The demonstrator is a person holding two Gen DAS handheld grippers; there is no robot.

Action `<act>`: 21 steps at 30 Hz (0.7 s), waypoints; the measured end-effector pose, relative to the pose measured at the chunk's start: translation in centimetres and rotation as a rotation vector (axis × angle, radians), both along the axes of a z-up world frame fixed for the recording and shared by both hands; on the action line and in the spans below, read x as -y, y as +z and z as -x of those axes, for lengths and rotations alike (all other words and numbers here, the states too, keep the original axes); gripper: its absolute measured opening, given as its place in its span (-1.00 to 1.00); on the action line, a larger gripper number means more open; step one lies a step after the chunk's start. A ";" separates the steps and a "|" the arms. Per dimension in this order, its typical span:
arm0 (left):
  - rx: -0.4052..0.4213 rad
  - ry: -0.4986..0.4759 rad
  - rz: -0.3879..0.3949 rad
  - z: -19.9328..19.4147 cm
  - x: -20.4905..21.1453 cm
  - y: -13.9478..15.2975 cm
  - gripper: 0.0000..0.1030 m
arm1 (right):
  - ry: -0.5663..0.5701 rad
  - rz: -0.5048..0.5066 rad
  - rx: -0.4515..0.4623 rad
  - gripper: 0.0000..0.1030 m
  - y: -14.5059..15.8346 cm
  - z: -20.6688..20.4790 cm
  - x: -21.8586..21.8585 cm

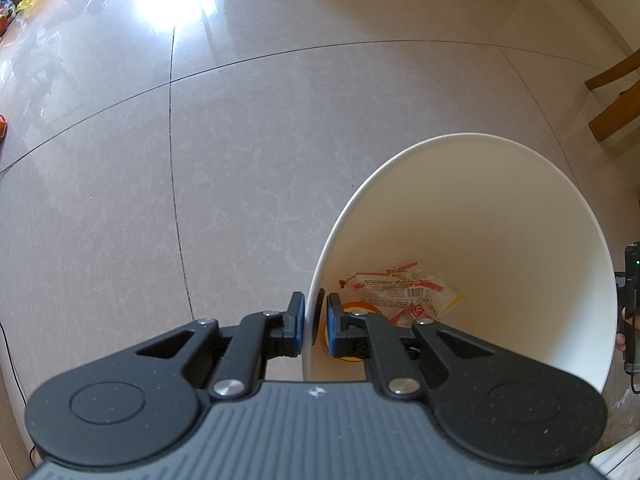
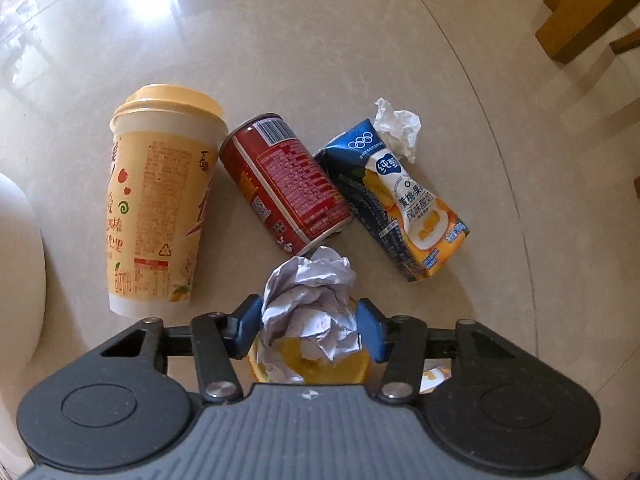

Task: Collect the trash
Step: 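Grasp the crumpled white paper with the right gripper, then carry the crumpled paper over the bin and open the right gripper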

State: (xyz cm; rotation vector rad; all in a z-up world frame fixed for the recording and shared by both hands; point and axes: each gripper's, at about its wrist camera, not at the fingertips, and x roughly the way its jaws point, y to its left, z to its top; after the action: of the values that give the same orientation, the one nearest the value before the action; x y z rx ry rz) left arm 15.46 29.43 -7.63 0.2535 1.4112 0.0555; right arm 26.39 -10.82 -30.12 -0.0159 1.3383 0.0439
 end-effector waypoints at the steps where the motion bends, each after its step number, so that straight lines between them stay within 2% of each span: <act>1: 0.000 0.000 0.001 0.0 0.0 0.0 -0.82 | 0.004 0.003 -0.001 0.05 0.2 0.0 0.0; 6: -0.001 -0.003 -0.001 -0.1 0.1 0.0 -0.82 | 0.015 0.006 -0.003 0.03 1.9 -0.1 -0.2; 9: 0.000 -0.007 0.000 0.0 0.2 0.0 -0.82 | 0.014 -0.010 -0.023 0.03 4.0 0.2 0.1; 12: -0.002 -0.007 -0.005 0.0 0.2 0.0 -0.82 | 0.064 -0.006 -0.034 0.03 6.2 0.7 -0.8; 17: -0.005 -0.006 -0.014 0.0 0.4 -0.2 -0.82 | 0.162 -0.069 0.009 0.03 12.4 2.0 -2.7; 21: -0.007 0.000 -0.006 -0.1 0.3 -0.3 -0.82 | 0.240 -0.143 0.064 0.03 18.9 3.0 -4.9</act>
State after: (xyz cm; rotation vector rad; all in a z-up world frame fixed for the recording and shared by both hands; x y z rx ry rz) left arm 15.53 29.13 -7.92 0.2590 1.4177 0.0592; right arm 23.41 -5.94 -11.27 -0.0561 1.2612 0.3395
